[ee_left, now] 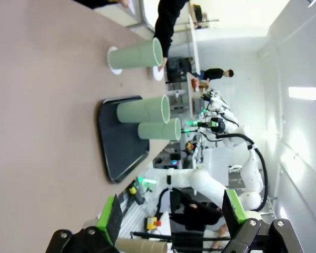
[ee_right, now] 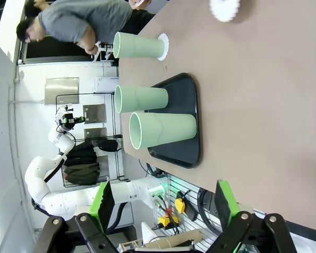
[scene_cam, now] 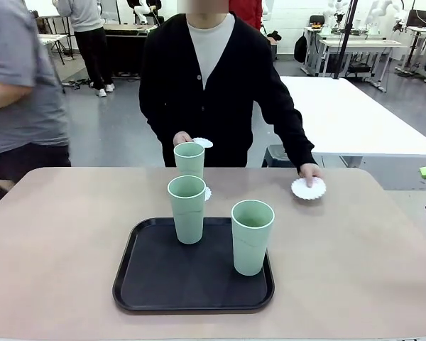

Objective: Place coasters on the table and set cups on them.
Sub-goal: Take one Reusable plastic cup from the Flat Tray and place it on a coaster set by the human.

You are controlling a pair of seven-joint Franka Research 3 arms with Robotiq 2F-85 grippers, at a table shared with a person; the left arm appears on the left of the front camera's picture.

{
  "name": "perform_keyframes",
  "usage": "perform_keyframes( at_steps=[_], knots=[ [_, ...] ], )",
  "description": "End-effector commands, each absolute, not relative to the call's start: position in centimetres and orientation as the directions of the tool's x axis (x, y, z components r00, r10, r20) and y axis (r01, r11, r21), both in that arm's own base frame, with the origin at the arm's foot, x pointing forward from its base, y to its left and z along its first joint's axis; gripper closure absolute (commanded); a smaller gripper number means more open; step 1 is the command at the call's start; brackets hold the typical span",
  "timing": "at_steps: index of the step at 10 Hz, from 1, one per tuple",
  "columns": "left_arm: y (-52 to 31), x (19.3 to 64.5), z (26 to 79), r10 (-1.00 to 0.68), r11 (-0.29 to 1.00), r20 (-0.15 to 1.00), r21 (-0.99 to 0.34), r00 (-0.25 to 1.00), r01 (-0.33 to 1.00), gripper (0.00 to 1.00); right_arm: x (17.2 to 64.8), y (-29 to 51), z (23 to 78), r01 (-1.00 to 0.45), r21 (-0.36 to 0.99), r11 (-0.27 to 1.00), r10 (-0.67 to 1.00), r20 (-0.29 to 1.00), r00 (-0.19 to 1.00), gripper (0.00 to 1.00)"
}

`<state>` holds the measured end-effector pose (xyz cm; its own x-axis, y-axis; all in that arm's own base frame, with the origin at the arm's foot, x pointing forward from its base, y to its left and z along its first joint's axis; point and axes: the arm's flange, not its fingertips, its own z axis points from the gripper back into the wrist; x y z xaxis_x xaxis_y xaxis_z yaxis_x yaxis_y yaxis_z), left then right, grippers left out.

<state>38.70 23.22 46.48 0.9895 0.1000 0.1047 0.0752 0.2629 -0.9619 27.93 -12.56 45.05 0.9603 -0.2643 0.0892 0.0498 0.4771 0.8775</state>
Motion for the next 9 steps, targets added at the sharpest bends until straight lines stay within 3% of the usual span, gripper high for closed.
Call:
perform_keyframes(
  at_steps=[1, 9],
  knots=[
    [23.30, 38.65, 46.55, 0.109, 0.254, 0.108, -0.964, 0.988, 0.078, 0.00, 28.03, -12.58, 45.03, 0.040, 0.884, 0.465, -0.261, 0.094, 0.961, 0.00],
    [23.30, 38.65, 46.55, 0.109, 0.254, 0.108, -0.964, 0.988, 0.078, 0.00, 28.03, -12.58, 45.03, 0.040, 0.884, 0.465, -0.261, 0.094, 0.961, 0.00]
  ],
)
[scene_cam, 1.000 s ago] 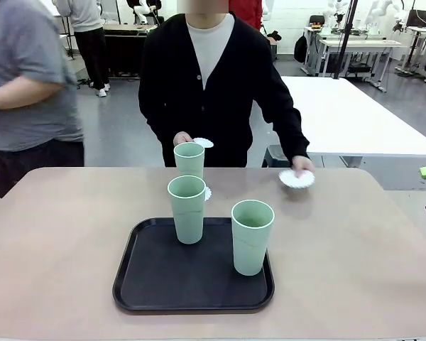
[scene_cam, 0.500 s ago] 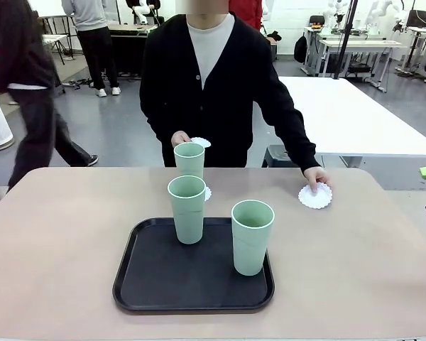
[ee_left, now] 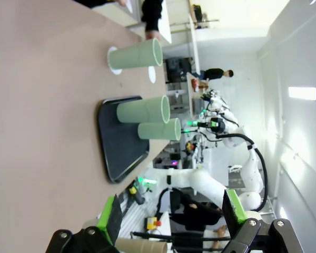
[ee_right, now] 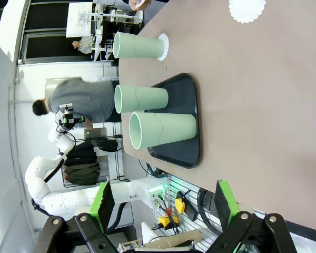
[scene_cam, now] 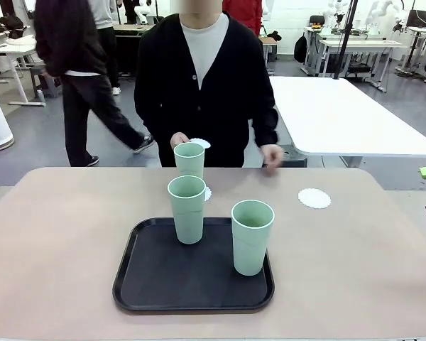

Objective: Place coasters on the table and set cups on them.
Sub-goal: Take one Reusable plastic cup from the Flat Tray and place it on a coaster set by the human.

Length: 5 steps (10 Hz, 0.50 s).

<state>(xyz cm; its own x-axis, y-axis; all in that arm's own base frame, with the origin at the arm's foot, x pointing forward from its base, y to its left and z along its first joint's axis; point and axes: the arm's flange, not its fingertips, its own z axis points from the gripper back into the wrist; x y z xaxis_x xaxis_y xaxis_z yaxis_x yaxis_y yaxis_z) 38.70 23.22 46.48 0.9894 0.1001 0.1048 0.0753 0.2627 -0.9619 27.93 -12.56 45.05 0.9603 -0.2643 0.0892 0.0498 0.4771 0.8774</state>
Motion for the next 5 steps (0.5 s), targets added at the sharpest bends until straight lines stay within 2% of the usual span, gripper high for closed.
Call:
perform_keyframes(
  at_steps=[1, 3, 5],
  knots=[
    [23.3, 38.7, 46.6, 0.109, 0.254, 0.108, -0.964, 0.988, 0.078, 0.00, 27.9, -12.6, 45.1, 0.050, 0.877, 0.477, -0.264, 0.089, 0.960, 0.00],
    [23.3, 38.7, 46.6, 0.109, 0.254, 0.108, -0.964, 0.988, 0.078, 0.00, 29.5, -11.3, 44.6, -0.010, 0.788, 0.616, -0.094, 0.086, 0.992, 0.00],
    [23.3, 38.7, 46.6, 0.109, 0.254, 0.108, -0.964, 0.988, 0.078, 0.00, 32.0, -7.9, 45.9, -0.345, 0.571, 0.744, 0.280, 0.202, 0.938, 0.00]
  ],
)
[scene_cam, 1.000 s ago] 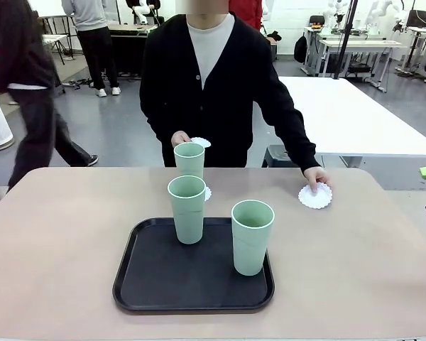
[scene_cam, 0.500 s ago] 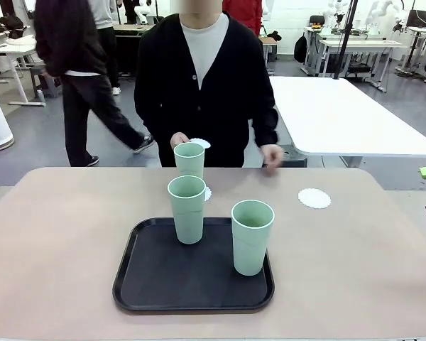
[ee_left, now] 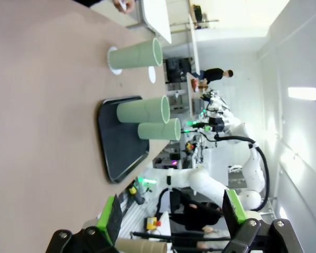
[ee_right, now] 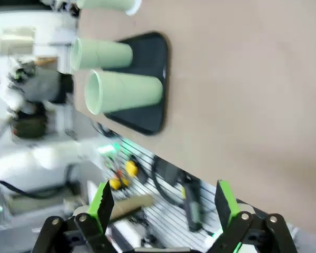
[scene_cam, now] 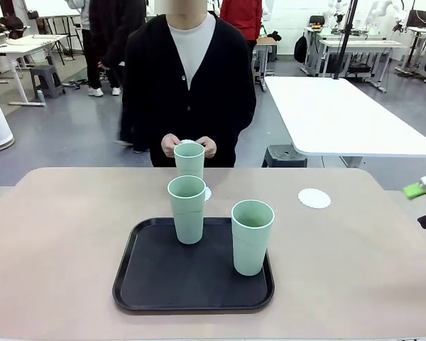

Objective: Place coasters on the table and set cups on them.
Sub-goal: Take one Reusable plastic cup from the Flat Tray and place it on a coaster set by the human.

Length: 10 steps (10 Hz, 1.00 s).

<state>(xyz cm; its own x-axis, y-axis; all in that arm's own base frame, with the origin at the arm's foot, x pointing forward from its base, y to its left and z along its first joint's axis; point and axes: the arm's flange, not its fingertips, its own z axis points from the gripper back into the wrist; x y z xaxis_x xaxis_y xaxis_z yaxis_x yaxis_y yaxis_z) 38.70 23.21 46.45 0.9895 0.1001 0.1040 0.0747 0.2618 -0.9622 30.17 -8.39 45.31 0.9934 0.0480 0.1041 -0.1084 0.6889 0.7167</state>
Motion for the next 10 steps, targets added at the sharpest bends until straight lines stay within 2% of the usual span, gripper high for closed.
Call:
perform_keyframes(
  at_steps=[1, 3, 5, 7, 10],
  knots=[
    [23.3, 38.7, 46.6, 0.109, 0.254, 0.108, -0.964, 0.988, 0.078, 0.00, 32.7, -6.1, 46.3, -0.475, 0.503, 0.722, 0.423, 0.223, 0.878, 0.00],
    [23.3, 38.7, 46.6, 0.109, 0.254, 0.108, -0.964, 0.988, 0.078, 0.00, 33.3, -1.8, 46.2, -0.701, 0.406, 0.587, 0.608, 0.351, 0.712, 0.00],
    [23.3, 38.7, 46.6, 0.109, 0.254, 0.108, -0.964, 0.988, 0.078, 0.00, 32.2, 2.4, 45.0, -0.848, 0.314, 0.427, 0.725, 0.442, 0.528, 0.00],
    [23.3, 38.7, 46.6, 0.109, 0.254, 0.108, -0.964, 0.988, 0.078, 0.00, 31.7, 4.6, 44.0, -0.907, 0.188, 0.376, 0.733, 0.539, 0.415, 0.00],
    [23.3, 38.7, 46.6, 0.109, 0.254, 0.108, -0.964, 0.988, 0.078, 0.00, 31.7, 5.4, 43.3, -0.942, 0.142, 0.305, 0.685, 0.654, 0.321, 0.00]
  ],
)
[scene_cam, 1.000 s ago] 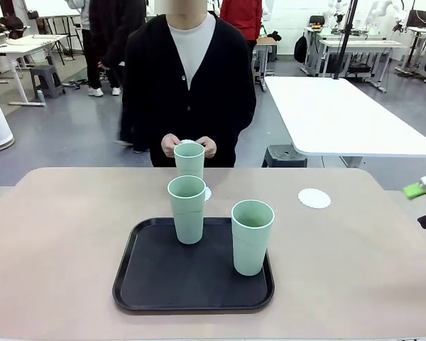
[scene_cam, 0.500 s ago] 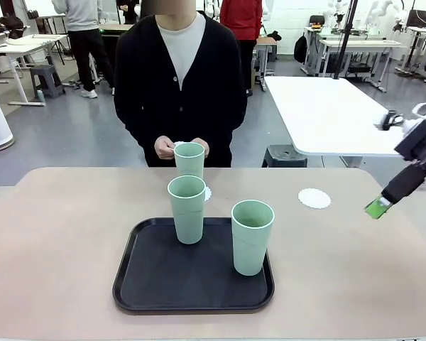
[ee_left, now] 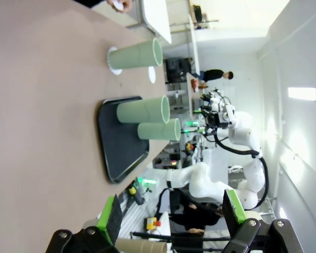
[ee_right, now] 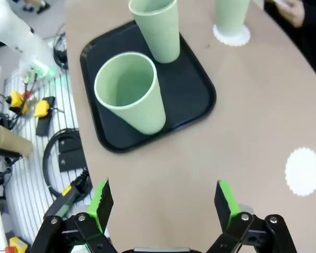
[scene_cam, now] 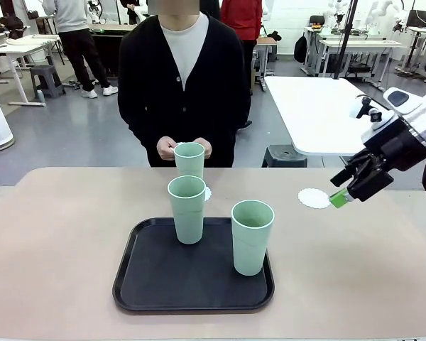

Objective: Place coasters on the table and set cups on them.
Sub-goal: Take one Reusable plastic cup from the Flat Tray and place it on a coaster set by the human.

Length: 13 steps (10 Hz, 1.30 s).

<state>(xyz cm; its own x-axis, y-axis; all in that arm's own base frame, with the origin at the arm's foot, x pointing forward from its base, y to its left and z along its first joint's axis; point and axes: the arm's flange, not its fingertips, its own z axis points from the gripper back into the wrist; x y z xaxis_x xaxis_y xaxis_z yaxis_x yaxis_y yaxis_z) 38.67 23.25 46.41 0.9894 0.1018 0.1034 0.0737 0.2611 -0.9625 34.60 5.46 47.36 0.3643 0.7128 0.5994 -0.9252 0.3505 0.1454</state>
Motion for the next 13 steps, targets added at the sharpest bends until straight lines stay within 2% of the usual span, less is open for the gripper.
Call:
perform_keyframes(
  at_steps=[1, 2, 6, 7, 8, 9, 10, 13],
  knots=[
    [23.3, 38.7, 46.6, 0.109, 0.254, 0.108, -0.964, 0.988, 0.078, 0.00, 31.8, 5.0, 43.1, -0.934, 0.178, 0.309, 0.662, 0.665, 0.345, 0.00],
    [23.3, 38.7, 46.6, 0.109, 0.254, 0.108, -0.964, 0.988, 0.078, 0.00, 34.6, 5.5, 47.4, -0.925, 0.145, 0.351, 0.713, 0.599, 0.364, 0.00],
    [23.3, 38.7, 46.6, 0.109, 0.254, 0.108, -0.964, 0.988, 0.078, 0.00, 34.8, 5.4, 47.1, -0.929, 0.143, 0.341, 0.702, 0.618, 0.353, 0.00],
    [23.3, 38.7, 46.6, 0.109, 0.254, 0.108, -0.964, 0.988, 0.078, 0.00, 35.1, 4.4, 46.2, -0.981, 0.069, 0.181, 0.706, 0.685, 0.178, 0.00],
    [23.3, 38.7, 46.6, 0.109, 0.254, 0.108, -0.964, 0.988, 0.078, 0.00, 35.9, 4.0, 44.9, -0.997, 0.032, 0.073, 0.679, 0.731, 0.073, 0.00],
    [23.3, 38.7, 46.6, 0.109, 0.254, 0.108, -0.964, 0.988, 0.078, 0.00, 37.3, 3.6, 43.3, -1.000, -0.019, 0.024, 0.657, 0.754, 0.001, 0.00],
    [23.3, 38.7, 46.6, 0.109, 0.254, 0.108, -0.964, 0.988, 0.078, 0.00, 38.7, 3.2, 41.8, -0.999, -0.047, -0.003, 0.633, 0.773, -0.038, 0.00],
    [23.3, 38.7, 46.6, 0.109, 0.254, 0.108, -0.964, 0.988, 0.078, 0.00, 41.3, 3.3, 38.4, -0.999, -0.049, -0.006, 0.569, 0.821, -0.044, 0.00]
  ],
)
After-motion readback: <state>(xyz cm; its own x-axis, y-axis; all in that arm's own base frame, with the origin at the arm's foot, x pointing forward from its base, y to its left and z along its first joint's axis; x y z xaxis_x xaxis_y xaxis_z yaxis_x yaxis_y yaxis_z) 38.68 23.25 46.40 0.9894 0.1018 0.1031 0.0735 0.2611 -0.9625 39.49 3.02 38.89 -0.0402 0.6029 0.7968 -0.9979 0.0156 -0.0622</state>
